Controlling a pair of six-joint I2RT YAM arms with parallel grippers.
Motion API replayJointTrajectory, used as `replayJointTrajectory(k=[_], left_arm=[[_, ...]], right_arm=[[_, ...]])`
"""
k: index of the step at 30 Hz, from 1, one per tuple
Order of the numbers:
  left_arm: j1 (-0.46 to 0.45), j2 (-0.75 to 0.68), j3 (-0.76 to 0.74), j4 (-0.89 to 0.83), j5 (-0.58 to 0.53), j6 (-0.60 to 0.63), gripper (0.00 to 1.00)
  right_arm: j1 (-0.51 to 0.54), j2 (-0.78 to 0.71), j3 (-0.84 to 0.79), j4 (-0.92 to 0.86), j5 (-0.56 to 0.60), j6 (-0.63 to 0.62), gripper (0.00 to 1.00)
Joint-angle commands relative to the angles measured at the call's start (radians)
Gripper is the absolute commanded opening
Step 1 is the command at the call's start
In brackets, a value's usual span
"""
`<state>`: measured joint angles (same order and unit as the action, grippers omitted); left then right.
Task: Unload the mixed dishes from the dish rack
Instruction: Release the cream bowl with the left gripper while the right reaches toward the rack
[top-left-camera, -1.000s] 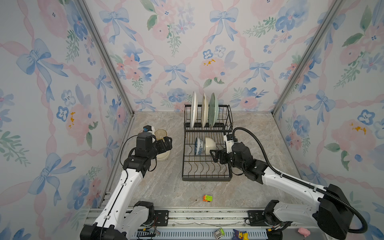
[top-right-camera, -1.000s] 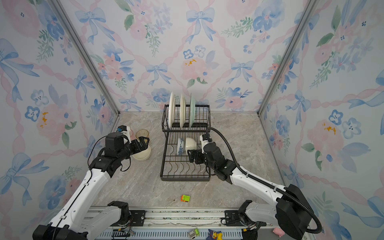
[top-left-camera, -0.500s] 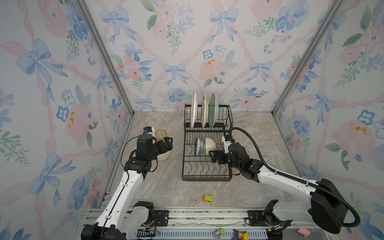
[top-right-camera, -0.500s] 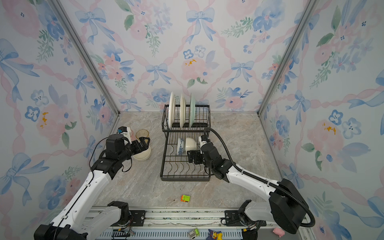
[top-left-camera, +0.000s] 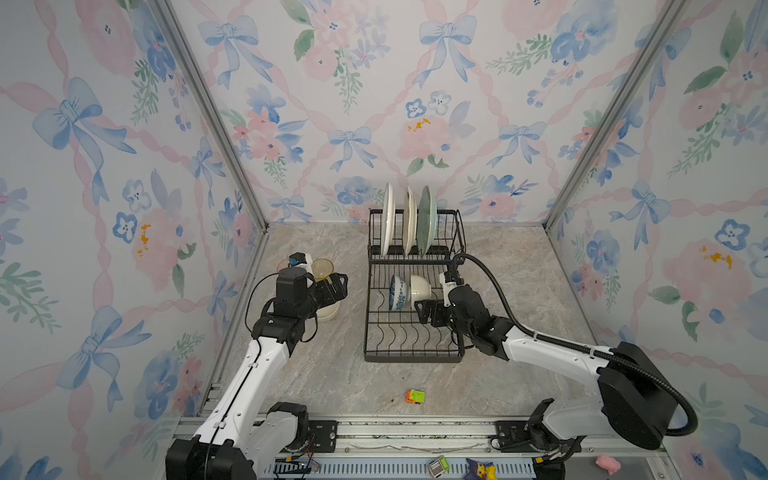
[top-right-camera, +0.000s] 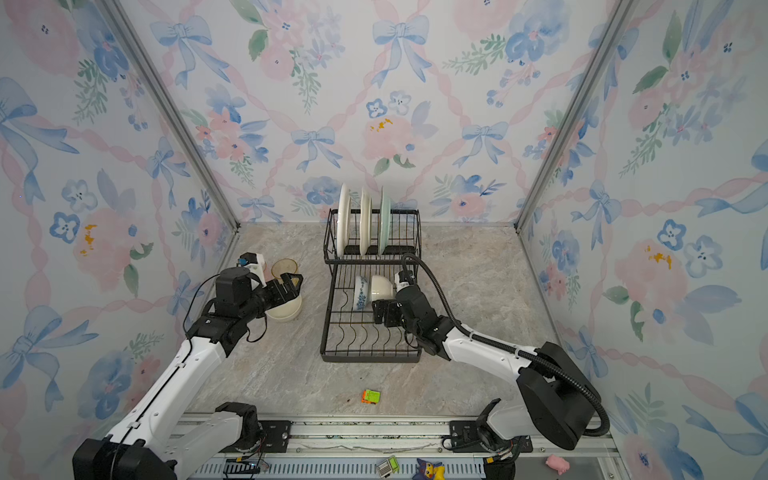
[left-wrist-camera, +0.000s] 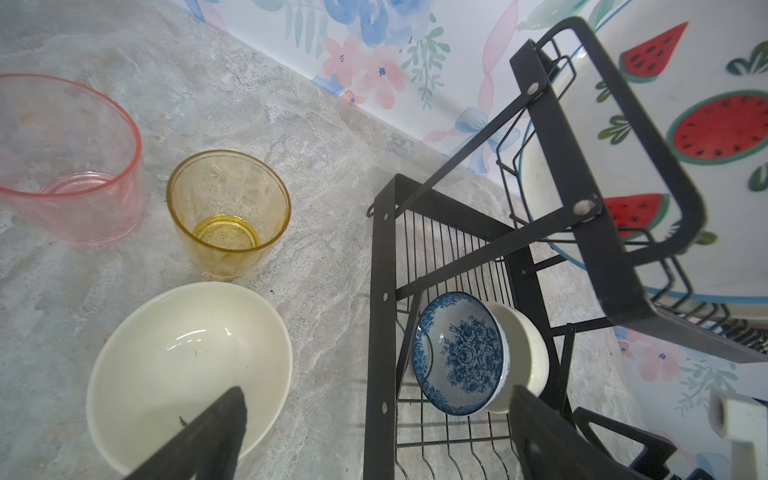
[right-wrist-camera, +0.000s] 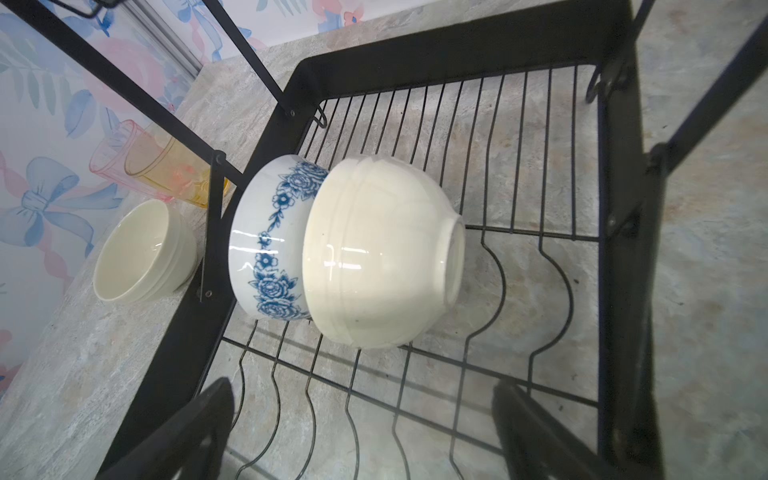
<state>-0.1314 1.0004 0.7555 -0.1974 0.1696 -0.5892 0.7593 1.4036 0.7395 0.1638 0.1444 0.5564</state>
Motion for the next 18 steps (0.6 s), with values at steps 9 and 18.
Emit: replayJointTrajectory(k=[9,18], left_arm=[[-0.013,-0.004,-0.059,0.08,0.032,-0.033,0.98],[-0.016,-0.026,-0.072,0.08,0.029,-0.035,0.98]], right_arm=[[-0.008,0.048,-0.002,0.101,0.032,0.005,0.96],[-0.019,0.106,-0.016,0.173,0.038,-0.027,0.92]])
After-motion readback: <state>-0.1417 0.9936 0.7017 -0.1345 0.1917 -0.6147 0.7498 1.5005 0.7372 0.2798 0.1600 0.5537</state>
